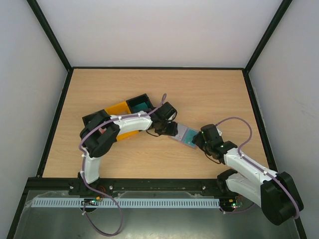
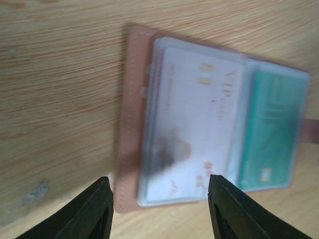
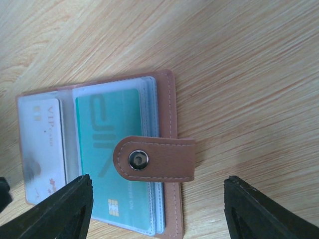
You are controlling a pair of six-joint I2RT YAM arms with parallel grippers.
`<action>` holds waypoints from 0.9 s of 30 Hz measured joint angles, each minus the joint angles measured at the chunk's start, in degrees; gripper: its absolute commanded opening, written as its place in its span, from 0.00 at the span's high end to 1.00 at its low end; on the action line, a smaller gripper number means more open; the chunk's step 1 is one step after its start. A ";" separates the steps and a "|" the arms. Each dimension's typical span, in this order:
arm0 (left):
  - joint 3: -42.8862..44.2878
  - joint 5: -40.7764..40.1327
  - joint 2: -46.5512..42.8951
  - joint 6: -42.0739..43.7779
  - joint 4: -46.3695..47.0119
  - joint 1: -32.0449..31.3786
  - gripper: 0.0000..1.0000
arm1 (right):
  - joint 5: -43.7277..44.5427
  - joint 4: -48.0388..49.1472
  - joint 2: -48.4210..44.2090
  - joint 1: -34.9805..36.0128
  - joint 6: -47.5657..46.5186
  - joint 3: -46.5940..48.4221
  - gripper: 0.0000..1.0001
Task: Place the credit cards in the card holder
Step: Close the card holder at the center of the board.
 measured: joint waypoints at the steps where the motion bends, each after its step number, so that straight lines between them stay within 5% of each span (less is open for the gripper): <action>1: 0.13 -0.52 0.68 -0.07 -0.15 0.00 0.52 | -0.22 0.20 0.37 0.00 0.00 -0.02 0.32; 12: 1.22 -6.88 3.32 -0.09 -2.14 0.00 0.51 | -3.41 5.60 5.09 0.00 0.00 -0.68 0.39; 27: 1.75 -6.38 4.22 -0.96 -2.12 0.07 0.75 | -8.85 16.87 3.56 -0.09 4.48 -5.68 0.42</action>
